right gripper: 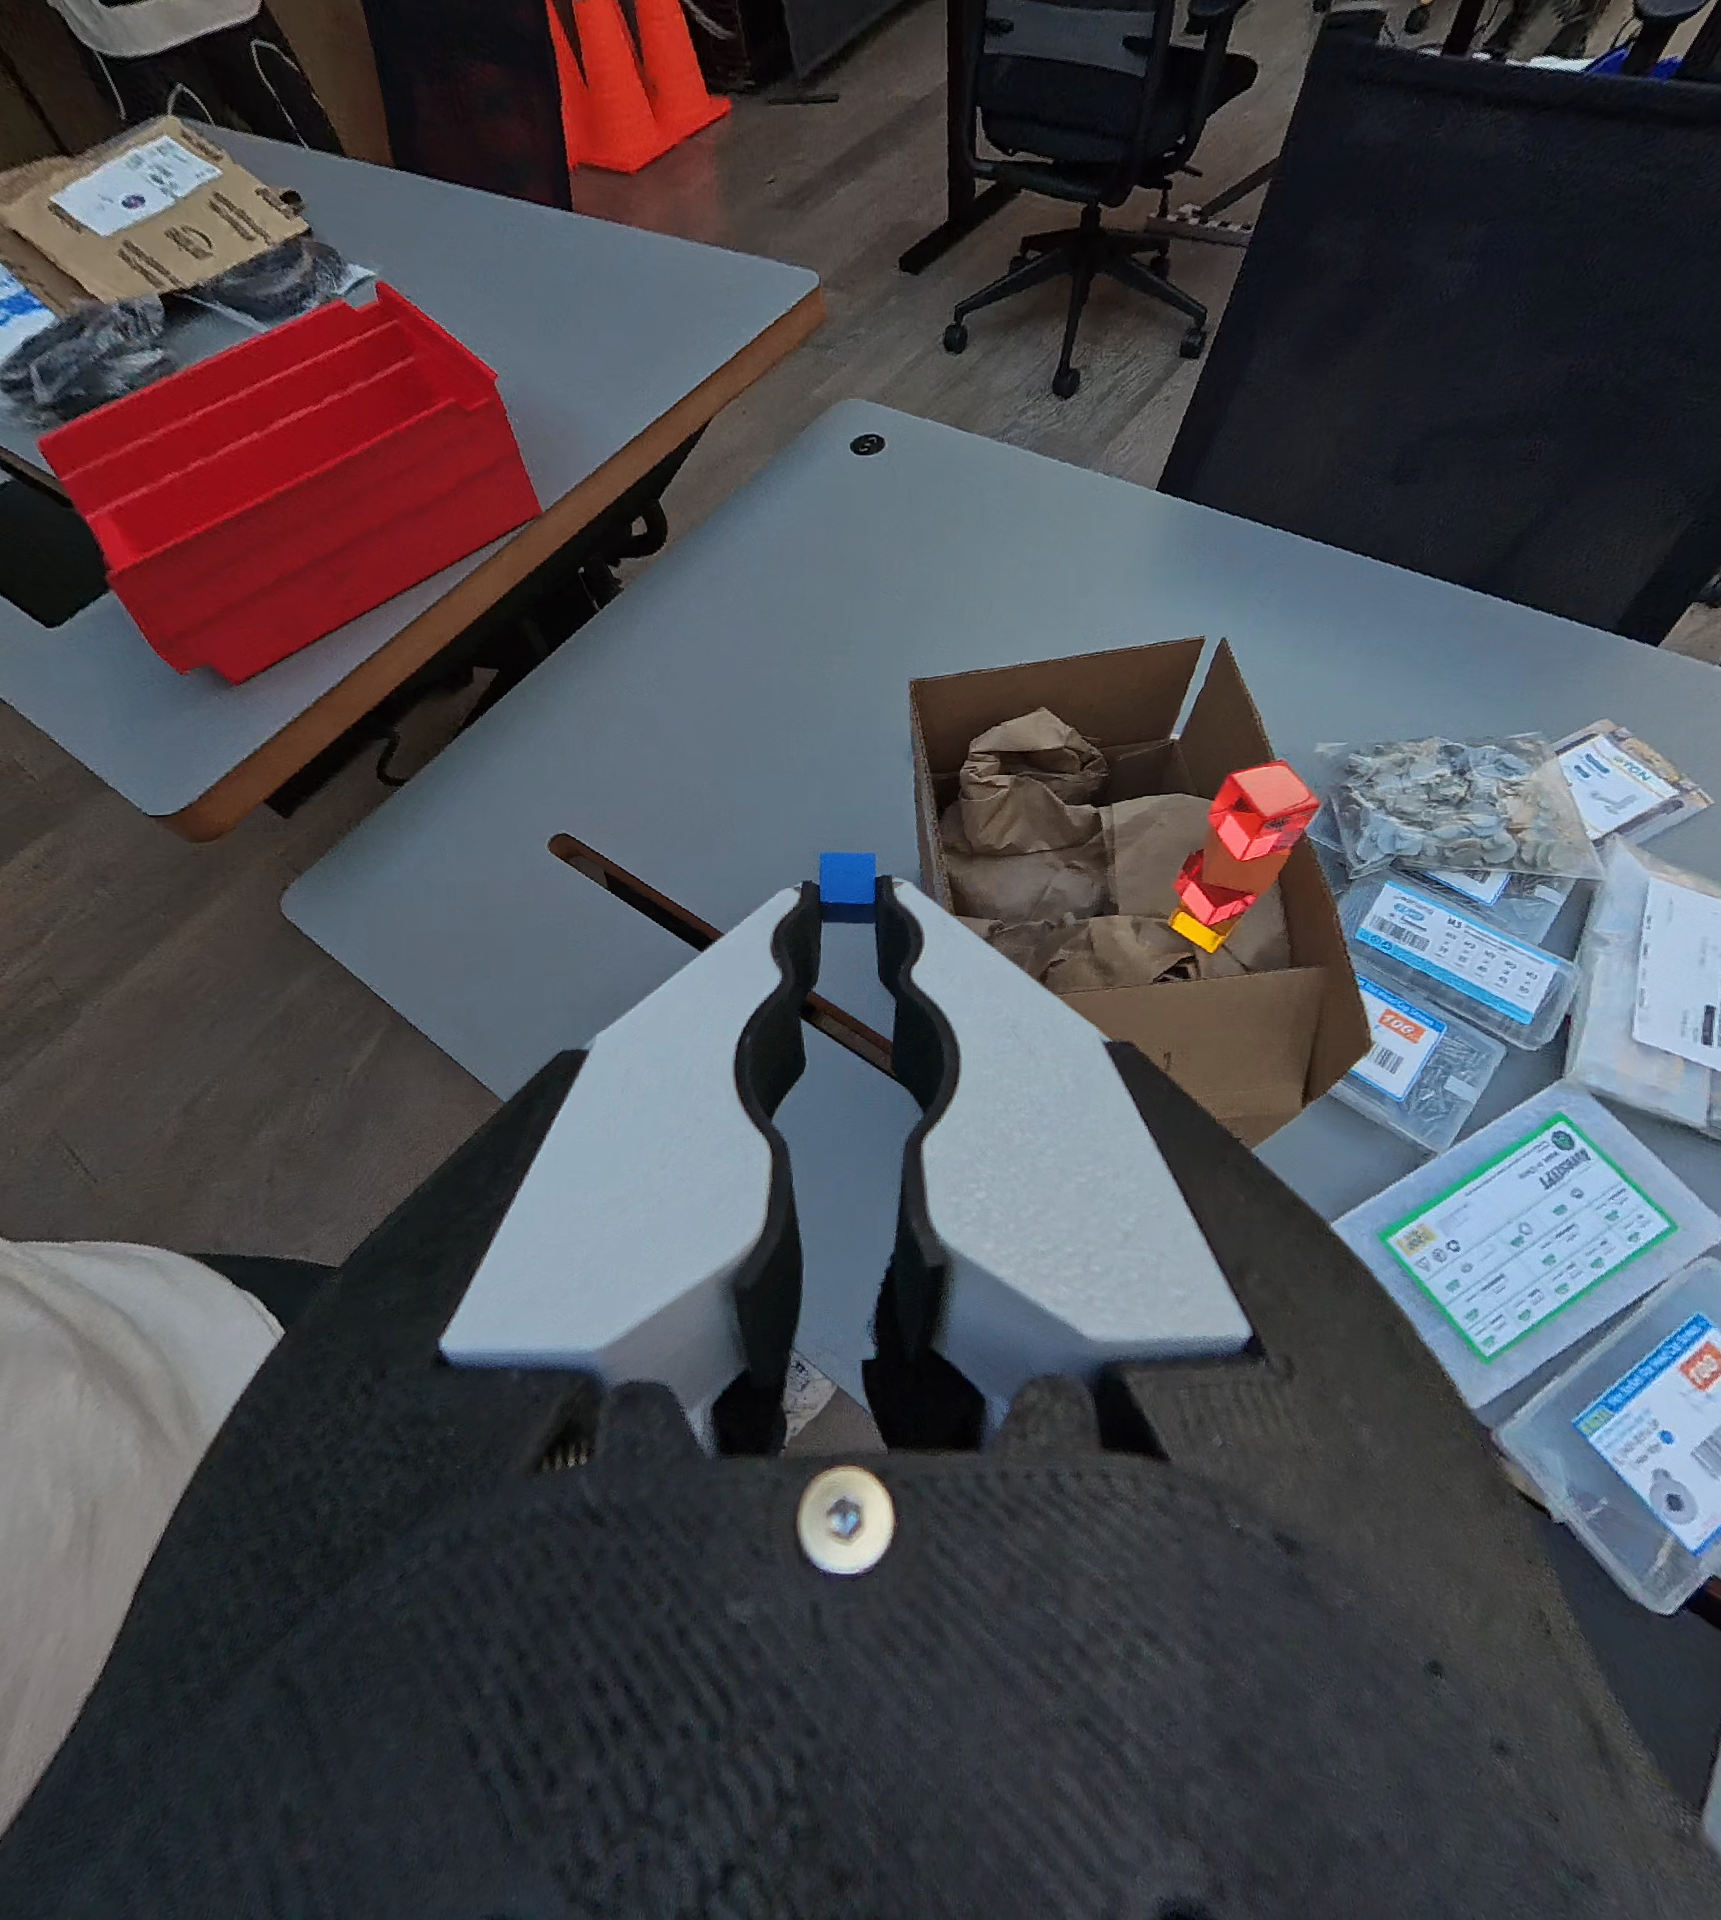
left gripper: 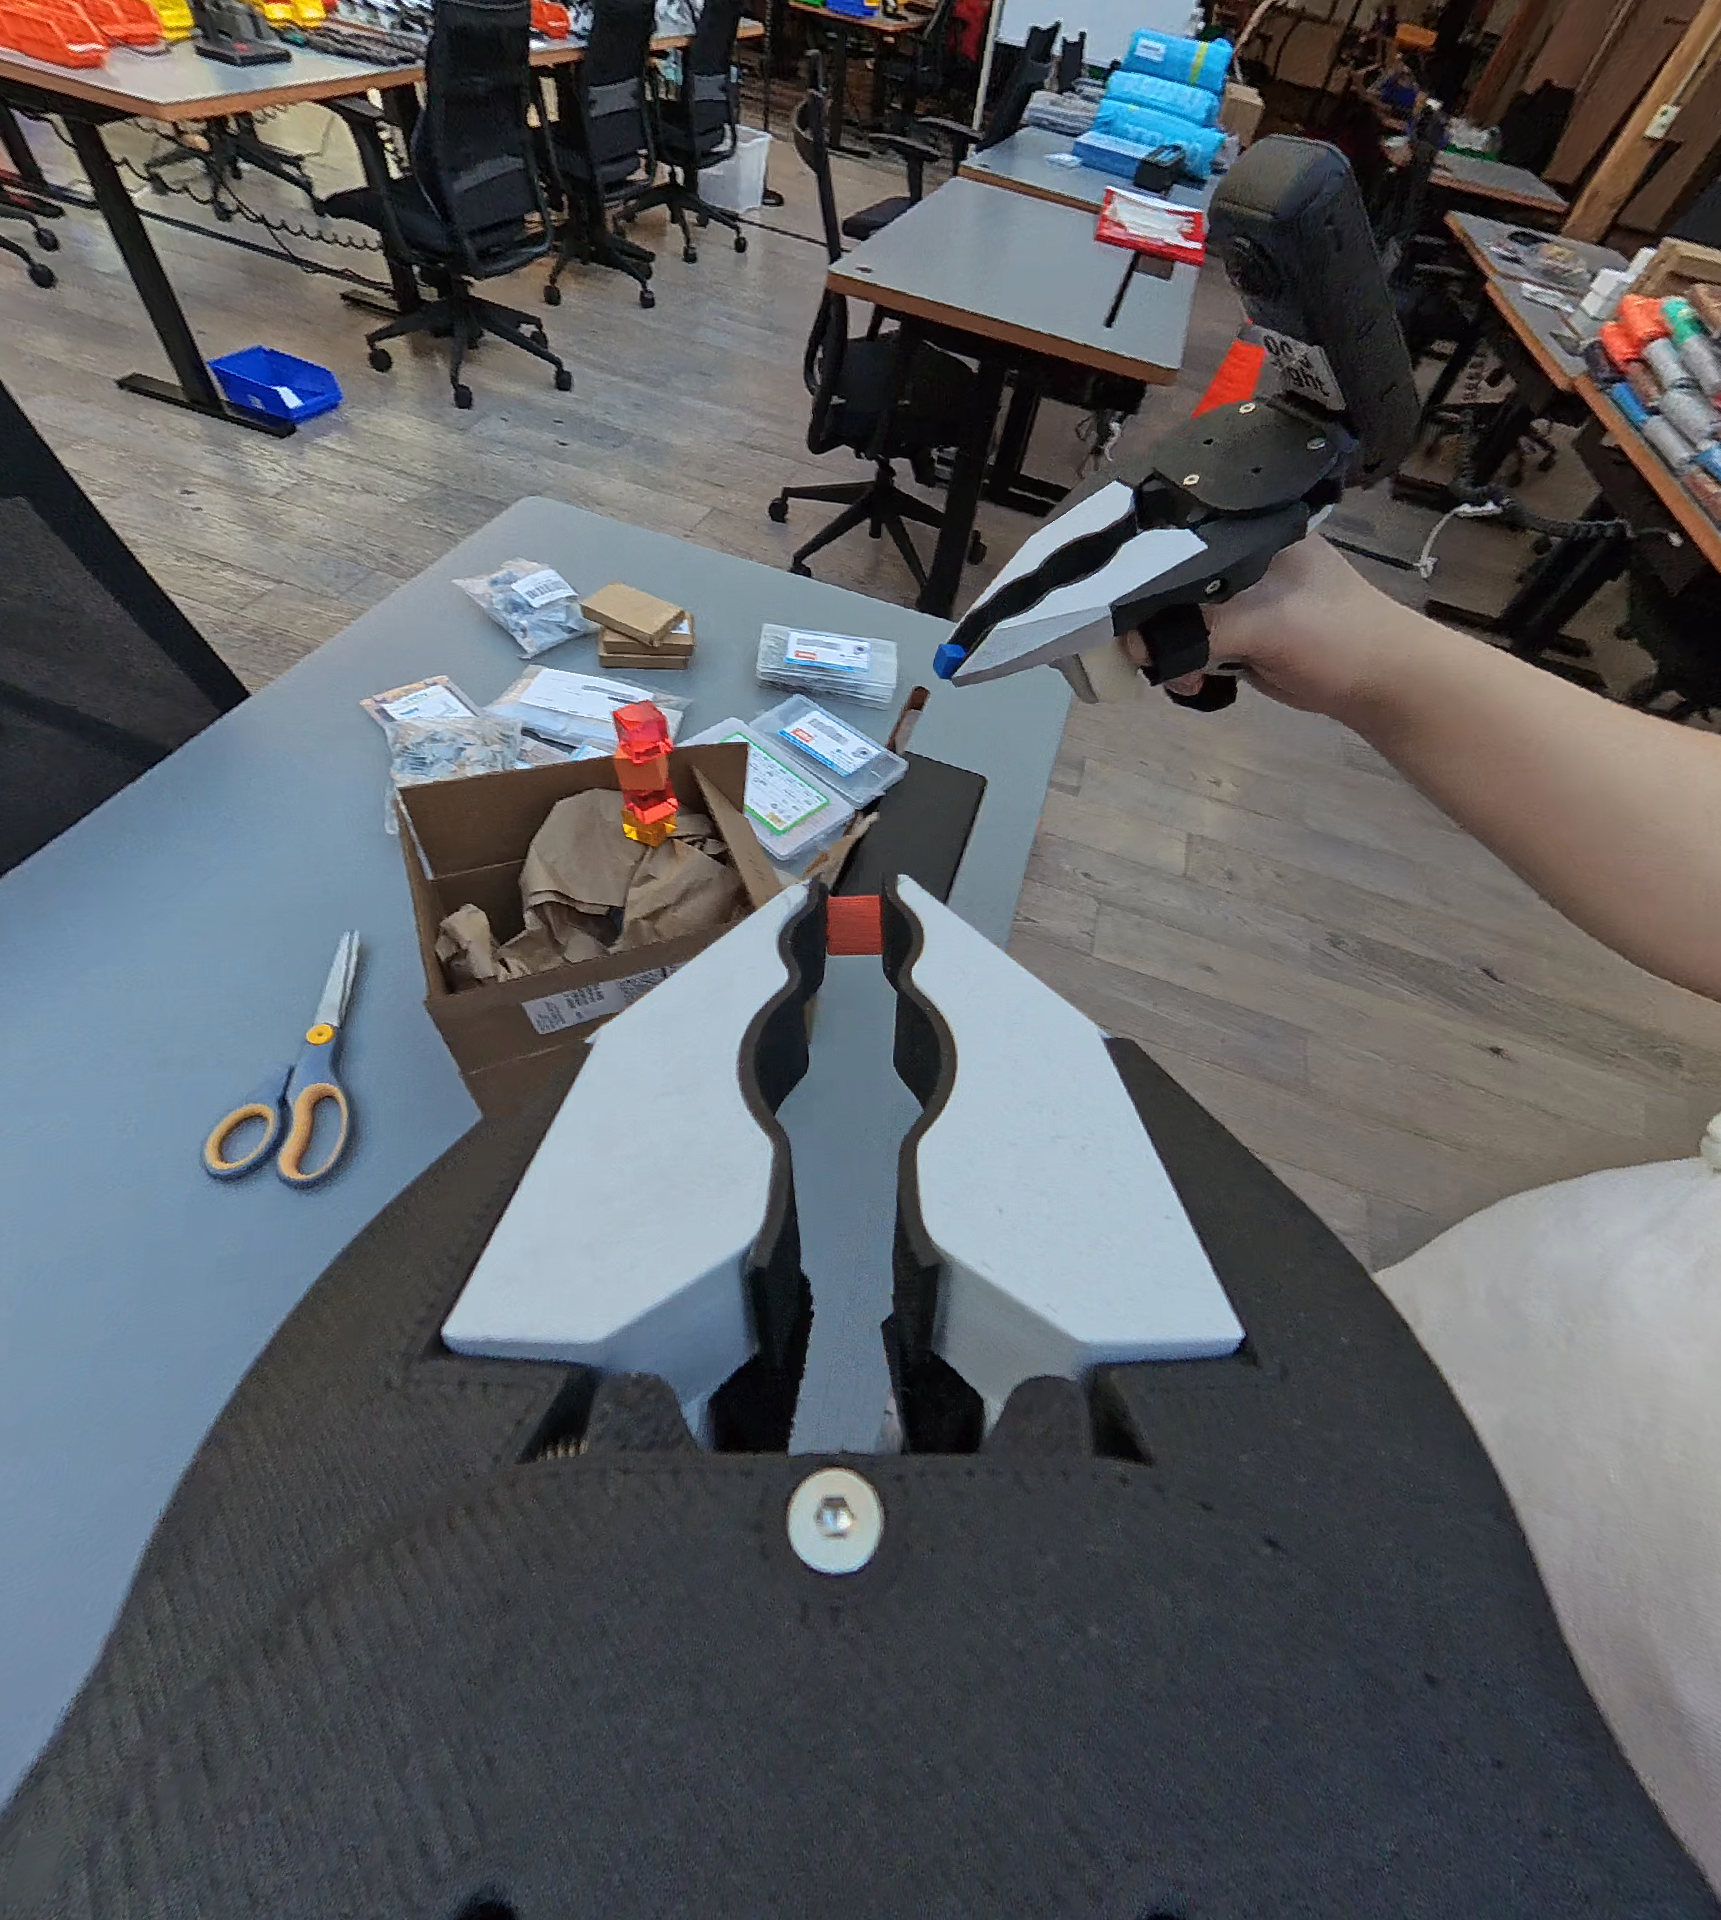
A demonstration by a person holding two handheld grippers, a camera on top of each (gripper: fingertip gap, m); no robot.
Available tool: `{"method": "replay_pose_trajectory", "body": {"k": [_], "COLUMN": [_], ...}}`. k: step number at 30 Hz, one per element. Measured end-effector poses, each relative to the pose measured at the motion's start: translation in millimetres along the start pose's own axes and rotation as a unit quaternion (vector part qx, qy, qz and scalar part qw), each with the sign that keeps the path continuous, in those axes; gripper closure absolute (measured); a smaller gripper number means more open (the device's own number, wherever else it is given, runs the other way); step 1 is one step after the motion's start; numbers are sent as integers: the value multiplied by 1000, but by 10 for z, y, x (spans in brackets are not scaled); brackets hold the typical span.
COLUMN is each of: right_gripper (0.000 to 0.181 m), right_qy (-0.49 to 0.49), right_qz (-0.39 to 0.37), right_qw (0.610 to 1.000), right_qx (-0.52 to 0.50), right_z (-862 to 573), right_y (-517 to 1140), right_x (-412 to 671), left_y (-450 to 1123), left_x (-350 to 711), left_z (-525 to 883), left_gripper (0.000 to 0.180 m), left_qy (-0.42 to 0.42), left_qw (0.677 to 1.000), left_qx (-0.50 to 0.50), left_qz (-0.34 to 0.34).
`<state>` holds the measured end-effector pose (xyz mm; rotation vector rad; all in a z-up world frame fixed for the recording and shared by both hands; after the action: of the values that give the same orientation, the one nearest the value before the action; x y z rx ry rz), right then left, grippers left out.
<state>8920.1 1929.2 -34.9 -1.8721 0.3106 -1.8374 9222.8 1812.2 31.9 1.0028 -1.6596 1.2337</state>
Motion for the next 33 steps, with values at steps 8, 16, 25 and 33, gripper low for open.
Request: {"method": "replay_pose_trajectory", "body": {"k": [8,16,25,33], "right_gripper": [172,172,172,172], "right_qy": [-66,-35,-65,-81], "right_qz": [61,82,150,175], "right_qw": [996,995,984,978], "right_qx": [8,48,70,75], "right_z": [-791,-1245,-1375,-1390], "right_y": [770,1359,1616,1682], "right_x": [95,93,32,10], "left_y": [387,534,541,612], "left_x": [152,180,124,117], "left_z": [585,773,741,758], "left_gripper": [171,172,172,171], "left_qy": [-10,-48,-66,-63], "left_qw": [998,995,992,990], "left_qx": [50,81,112,126], "left_qz": [27,17,-4,-1]}}
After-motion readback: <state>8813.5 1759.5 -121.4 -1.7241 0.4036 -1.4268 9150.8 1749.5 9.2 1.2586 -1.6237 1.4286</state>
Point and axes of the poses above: each gripper's, where its closed fingertips meet, y out along the fingers, x out of its top, z = x × y across the jaws, the point moved 9 cm from there along -y, back along the fingers, and after that the axes turned 8 degrees about -x, right-handed, at the moved point
